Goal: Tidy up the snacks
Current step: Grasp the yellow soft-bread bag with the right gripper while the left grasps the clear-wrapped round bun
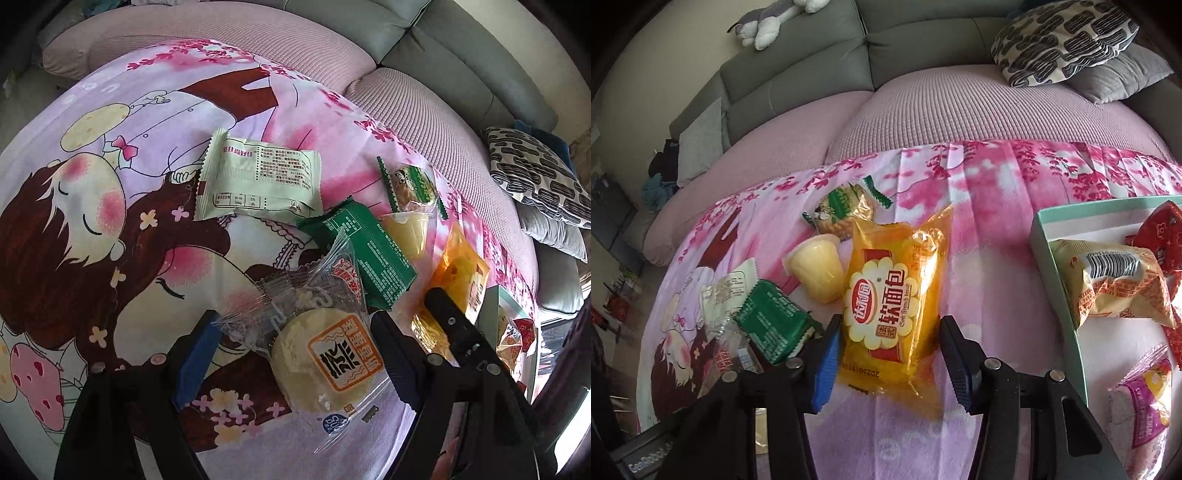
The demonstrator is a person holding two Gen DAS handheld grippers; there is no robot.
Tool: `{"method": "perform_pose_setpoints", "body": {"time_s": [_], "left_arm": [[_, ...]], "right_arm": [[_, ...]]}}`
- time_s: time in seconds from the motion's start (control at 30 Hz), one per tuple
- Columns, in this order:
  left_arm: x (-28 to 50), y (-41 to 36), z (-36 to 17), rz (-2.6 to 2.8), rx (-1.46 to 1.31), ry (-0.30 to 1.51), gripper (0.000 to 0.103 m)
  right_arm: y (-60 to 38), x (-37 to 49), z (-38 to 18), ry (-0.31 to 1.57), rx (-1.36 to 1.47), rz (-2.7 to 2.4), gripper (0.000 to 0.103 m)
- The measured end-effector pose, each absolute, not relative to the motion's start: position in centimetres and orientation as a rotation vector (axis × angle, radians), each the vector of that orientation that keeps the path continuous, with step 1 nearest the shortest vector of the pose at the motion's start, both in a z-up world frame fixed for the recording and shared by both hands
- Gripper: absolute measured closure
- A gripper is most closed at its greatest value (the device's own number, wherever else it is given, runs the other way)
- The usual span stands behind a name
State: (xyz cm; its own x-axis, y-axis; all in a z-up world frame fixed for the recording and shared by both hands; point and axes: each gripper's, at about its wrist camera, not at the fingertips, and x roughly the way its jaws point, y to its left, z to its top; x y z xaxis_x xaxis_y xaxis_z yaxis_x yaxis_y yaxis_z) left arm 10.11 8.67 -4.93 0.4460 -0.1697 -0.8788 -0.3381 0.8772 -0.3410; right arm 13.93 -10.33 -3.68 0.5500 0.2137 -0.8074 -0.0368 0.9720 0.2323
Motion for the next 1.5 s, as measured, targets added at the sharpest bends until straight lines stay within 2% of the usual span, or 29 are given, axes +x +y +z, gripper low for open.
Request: {"method": "perform_pose_setpoints", "body": {"time_s": [0.07, 0.27, 0.83, 0.93, 0.97, 1.0, 1.5], "left_arm": [[10.1, 8.6, -5.0, 0.110, -0.513, 1.115, 0.020], [10.2, 8.5, -5.0, 0.110, -0.496, 1.110, 0.020], [9.7, 8.3, -4.8, 0.124, -0.479, 1.101, 0.022], [9.5, 8.2, -4.6, 0.124, -0.487, 1.101, 0.025], [9.5, 8.1, -4.5, 0.110, -0.496, 1.099, 0.038], [9.4, 8.0, -4.5, 0.082, -0.520, 1.097, 0.047], [8.7, 6.4, -2.7, 0.126, -0.446, 1.068, 0.051]], "right_arm": [[-10.4, 14.0, -4.1, 0.989, 0.199, 0.142, 0.055], [-10.5, 13.4, -3.8, 0.985, 0.183, 0.126, 0.059], [-11.1, 8.7, -3.2, 1.034, 0.120, 0.085, 0.060], [-11.4, 7.8, -3.1, 1.042, 0.118, 0.084, 0.060], [-11.5, 7.5, -3.0, 1.044, 0.115, 0.084, 0.060], [-11.5, 7.4, -3.0, 1.044, 0.115, 0.083, 0.060], [-13.3, 6.6, -1.8, 1.021, 0.178, 0.106, 0.060]]}}
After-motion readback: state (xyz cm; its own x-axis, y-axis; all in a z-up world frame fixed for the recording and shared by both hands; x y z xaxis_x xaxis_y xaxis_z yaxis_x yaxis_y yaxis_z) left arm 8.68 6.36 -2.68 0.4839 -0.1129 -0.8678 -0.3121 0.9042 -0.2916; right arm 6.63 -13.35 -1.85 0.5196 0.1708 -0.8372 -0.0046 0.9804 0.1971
